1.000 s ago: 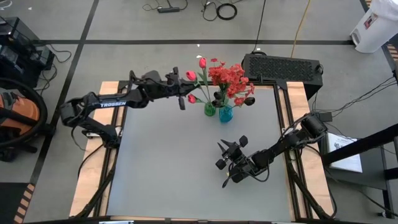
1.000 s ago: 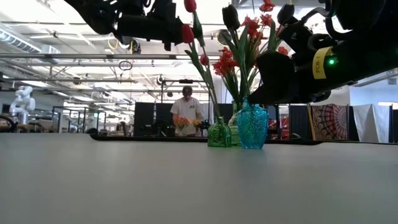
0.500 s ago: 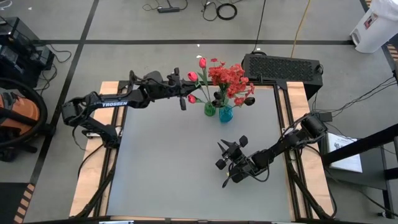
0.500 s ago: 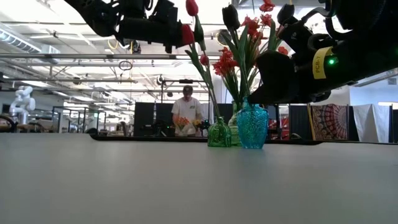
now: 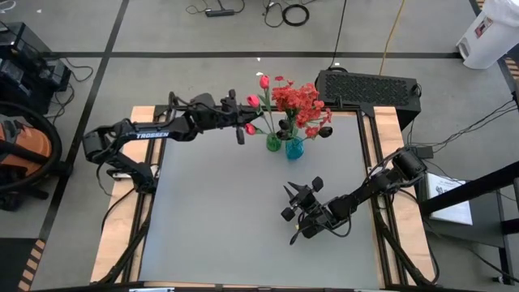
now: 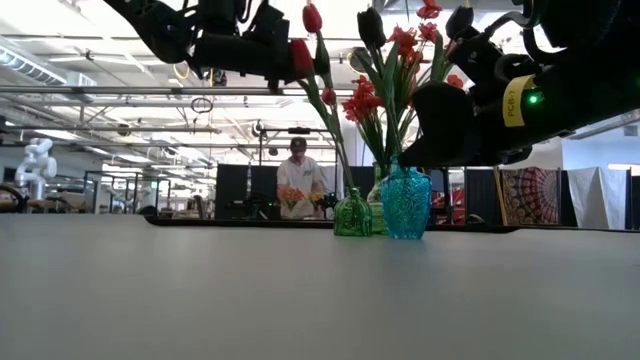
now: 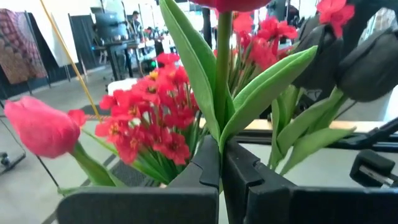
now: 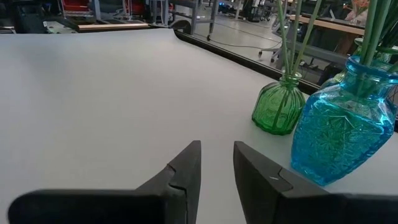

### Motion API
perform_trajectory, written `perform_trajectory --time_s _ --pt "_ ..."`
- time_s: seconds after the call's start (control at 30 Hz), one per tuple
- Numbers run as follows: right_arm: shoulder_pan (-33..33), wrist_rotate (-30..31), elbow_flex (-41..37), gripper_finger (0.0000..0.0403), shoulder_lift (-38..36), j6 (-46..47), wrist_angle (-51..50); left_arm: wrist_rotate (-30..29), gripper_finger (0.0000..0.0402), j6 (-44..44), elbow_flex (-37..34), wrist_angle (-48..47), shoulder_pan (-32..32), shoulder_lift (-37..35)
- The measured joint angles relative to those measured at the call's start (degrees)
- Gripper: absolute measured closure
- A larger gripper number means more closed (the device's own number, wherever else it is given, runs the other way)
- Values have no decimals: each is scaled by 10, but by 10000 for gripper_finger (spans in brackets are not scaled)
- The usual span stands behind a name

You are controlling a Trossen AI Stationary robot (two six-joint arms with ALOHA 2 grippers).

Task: Sort flowers into vase by color
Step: Put the pink flower into the bottom green vase

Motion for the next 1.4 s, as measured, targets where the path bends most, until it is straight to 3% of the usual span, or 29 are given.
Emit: perform_trajectory --time_s 1.1,1.23,1.4 --pt "0 -2 0 317 0 0 0 -17 367 -1 0 1 0 43" --pt "0 -2 0 317 0 0 0 -25 340 3 0 0 0 43" --pt "0 -2 0 317 0 0 0 -35 272 2 0 -8 3 43"
